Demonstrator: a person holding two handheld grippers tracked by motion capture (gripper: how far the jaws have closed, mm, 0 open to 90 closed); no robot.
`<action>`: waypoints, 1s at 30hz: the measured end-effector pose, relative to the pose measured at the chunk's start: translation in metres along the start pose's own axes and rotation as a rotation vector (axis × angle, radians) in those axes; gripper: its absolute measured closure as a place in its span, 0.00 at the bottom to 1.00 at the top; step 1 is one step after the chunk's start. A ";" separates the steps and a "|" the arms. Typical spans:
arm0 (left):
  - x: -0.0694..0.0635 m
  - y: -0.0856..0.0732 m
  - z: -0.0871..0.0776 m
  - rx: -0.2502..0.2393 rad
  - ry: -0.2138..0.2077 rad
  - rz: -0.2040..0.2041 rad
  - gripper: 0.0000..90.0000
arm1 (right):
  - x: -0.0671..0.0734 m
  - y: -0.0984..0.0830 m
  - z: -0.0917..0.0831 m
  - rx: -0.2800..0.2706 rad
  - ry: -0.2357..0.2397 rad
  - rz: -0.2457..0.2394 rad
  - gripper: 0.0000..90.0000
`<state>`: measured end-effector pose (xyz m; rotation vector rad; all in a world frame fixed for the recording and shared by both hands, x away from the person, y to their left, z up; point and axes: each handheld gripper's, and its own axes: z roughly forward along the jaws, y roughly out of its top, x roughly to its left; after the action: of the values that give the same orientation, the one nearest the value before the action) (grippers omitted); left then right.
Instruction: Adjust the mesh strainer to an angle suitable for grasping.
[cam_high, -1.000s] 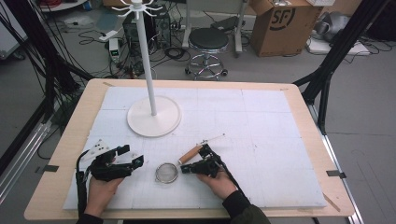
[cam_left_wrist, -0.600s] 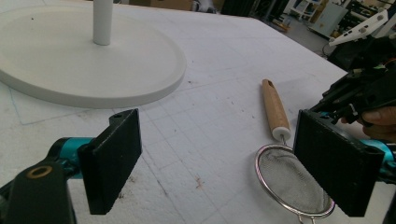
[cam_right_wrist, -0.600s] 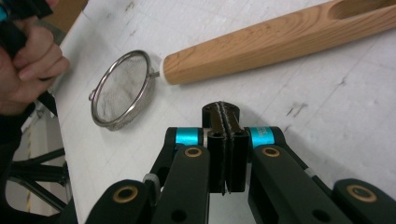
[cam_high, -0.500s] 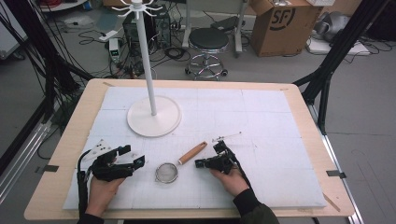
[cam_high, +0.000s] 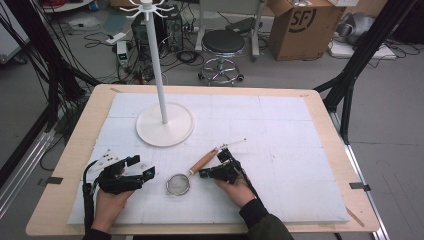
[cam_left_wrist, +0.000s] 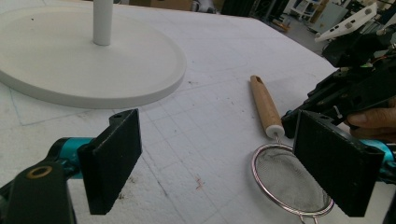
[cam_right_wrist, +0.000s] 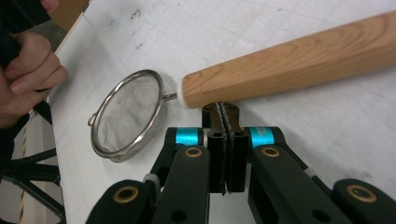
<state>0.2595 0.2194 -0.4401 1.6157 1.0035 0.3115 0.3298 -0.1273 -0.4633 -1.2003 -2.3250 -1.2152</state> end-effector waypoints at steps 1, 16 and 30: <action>0.000 0.000 0.000 0.000 -0.002 0.001 0.18 | 0.001 0.001 0.001 0.003 0.001 0.002 1.00; 0.000 0.000 -0.001 0.001 -0.001 -0.001 0.18 | 0.024 0.006 0.027 0.045 0.054 -0.032 1.00; 0.001 0.000 -0.002 -0.003 -0.002 -0.003 0.18 | 0.049 0.012 0.056 0.090 0.105 -0.075 1.00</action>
<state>0.2587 0.2209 -0.4397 1.6120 1.0034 0.3095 0.3160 -0.0534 -0.4639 -1.0035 -2.3390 -1.1551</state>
